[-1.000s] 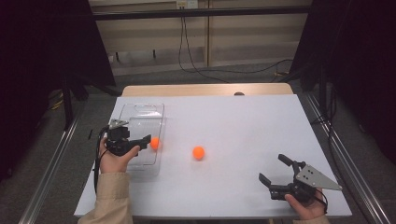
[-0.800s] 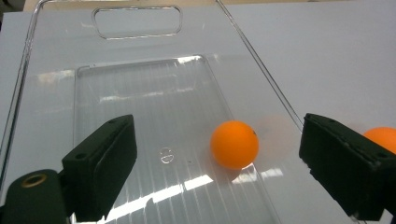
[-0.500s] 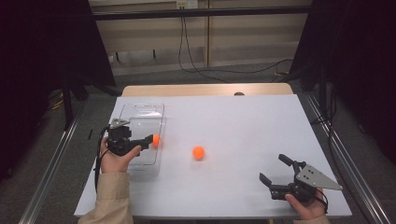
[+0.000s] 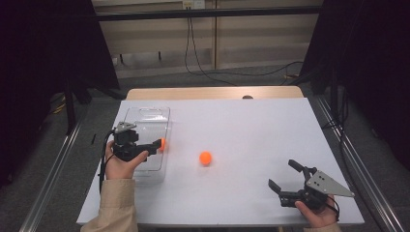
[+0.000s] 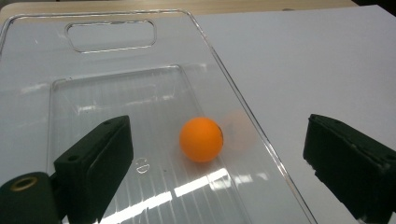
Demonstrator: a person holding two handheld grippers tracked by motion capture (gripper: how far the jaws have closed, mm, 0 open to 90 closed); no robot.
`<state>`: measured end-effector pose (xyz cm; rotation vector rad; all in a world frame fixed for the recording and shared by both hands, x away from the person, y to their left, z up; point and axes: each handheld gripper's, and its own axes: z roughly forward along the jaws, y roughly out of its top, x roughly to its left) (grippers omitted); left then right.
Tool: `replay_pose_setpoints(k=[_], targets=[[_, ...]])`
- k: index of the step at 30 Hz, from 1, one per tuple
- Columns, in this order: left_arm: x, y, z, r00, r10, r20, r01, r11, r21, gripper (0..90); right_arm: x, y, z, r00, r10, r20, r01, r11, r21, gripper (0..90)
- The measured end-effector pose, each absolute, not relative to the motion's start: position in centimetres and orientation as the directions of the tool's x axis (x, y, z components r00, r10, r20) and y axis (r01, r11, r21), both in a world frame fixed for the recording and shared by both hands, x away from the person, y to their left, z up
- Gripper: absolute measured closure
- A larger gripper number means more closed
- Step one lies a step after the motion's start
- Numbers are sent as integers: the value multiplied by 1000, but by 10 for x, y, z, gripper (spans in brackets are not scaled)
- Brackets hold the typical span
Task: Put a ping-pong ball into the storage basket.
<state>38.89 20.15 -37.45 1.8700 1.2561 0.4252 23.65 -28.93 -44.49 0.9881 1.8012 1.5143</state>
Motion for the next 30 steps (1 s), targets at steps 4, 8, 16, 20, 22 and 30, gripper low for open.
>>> replay_pose_setpoints(k=[4, 8, 16, 20, 22, 30], targets=[[389, 199, -374, 454, 876, -164, 601, -164, 782, 78, 237, -289, -445, -556, 830, 29, 172, 80, 982, 35], [389, 196, -374, 463, 871, -162, 599, -173, 782, 78, 237, -289, -445, -558, 829, 28, 171, 81, 982, 35], [387, 190, -373, 485, 859, -160, 600, -194, 777, 77, 237, -289, -445, -558, 829, 31, 173, 80, 982, 35], [387, 187, -373, 494, 853, -169, 597, -191, 779, 76, 237, -289, -445, -559, 829, 29, 172, 82, 982, 35], [387, 185, -373, 504, 848, -163, 593, -203, 779, 74, 237, -289, -445, -558, 830, 30, 171, 79, 982, 35], [386, 181, -373, 520, 837, -169, 591, -210, 779, 72, 237, -289, -445, -558, 829, 31, 173, 80, 982, 35]])
